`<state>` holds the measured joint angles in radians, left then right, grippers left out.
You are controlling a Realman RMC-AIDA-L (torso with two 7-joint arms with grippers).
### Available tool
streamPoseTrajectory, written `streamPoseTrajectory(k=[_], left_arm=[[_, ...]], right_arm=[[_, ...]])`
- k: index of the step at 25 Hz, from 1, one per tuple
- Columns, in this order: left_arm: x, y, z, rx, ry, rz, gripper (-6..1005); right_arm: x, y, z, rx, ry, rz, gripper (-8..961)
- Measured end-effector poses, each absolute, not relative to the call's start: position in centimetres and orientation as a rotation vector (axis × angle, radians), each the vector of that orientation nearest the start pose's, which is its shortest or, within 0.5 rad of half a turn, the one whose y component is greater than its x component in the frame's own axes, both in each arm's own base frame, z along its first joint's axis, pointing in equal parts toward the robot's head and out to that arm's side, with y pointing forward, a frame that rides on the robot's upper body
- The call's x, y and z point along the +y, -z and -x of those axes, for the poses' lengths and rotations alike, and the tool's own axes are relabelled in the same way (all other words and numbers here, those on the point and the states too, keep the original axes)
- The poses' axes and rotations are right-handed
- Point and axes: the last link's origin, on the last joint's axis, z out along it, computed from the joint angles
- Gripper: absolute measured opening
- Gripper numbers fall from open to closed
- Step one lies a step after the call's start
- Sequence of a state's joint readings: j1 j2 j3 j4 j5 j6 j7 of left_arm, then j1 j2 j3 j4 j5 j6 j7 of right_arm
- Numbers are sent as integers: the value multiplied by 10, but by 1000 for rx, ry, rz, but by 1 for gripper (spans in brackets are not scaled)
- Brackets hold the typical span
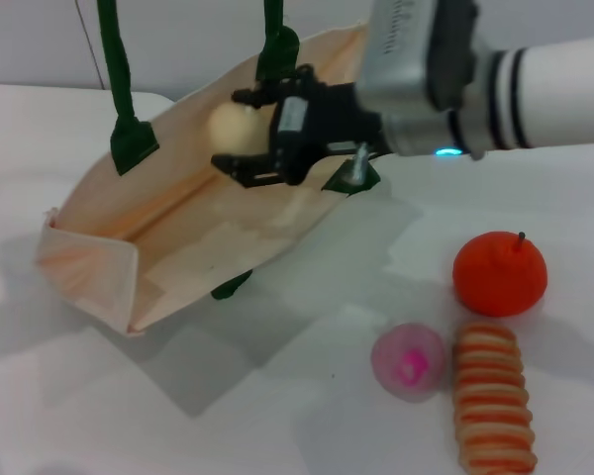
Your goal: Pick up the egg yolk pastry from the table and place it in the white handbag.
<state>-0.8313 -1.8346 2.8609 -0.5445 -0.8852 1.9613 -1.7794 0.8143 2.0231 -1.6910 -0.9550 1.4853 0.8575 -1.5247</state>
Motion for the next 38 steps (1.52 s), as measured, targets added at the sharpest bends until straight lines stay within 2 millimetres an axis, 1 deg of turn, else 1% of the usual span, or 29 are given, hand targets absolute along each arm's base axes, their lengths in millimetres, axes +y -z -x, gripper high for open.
streamPoseTrajectory(k=[4, 9, 11, 15, 18, 21, 26, 32, 35, 36, 37, 38], left_arm=[[381, -165, 219, -834, 1493, 2314, 102], [381, -169, 227, -861, 1532, 2226, 111], [379, -170, 229, -859, 1540, 2215, 115], [380, -169, 228, -863, 1548, 2216, 122], [384, -168, 230, -897, 1560, 2187, 128], [386, -167, 233, -931, 1561, 2160, 133], [388, -167, 237, -961, 1572, 2118, 321], [385, -167, 237, -926, 1585, 2111, 495], [384, -163, 237, -879, 1572, 2113, 582], [382, -158, 240, -830, 1556, 2103, 621], [382, -158, 240, -830, 1556, 2103, 660], [380, -153, 242, -791, 1543, 2087, 699]], right_arm=[[403, 52, -71, -139, -406, 2729, 762], [409, 17, -88, -50, -475, 2615, 823], [408, 13, -91, -49, -475, 2620, 836], [408, 21, -93, -70, -426, 2645, 857], [410, 13, -91, -30, -490, 2604, 859], [414, -1, -96, 17, -541, 2551, 861], [416, -21, -104, 70, -601, 2473, 860], [413, -36, -119, 83, -703, 2389, 859], [409, -40, -132, 81, -771, 2333, 859], [409, -40, -137, 82, -794, 2314, 859], [409, -40, -141, 82, -815, 2290, 859], [410, -38, -148, 89, -830, 2269, 859]])
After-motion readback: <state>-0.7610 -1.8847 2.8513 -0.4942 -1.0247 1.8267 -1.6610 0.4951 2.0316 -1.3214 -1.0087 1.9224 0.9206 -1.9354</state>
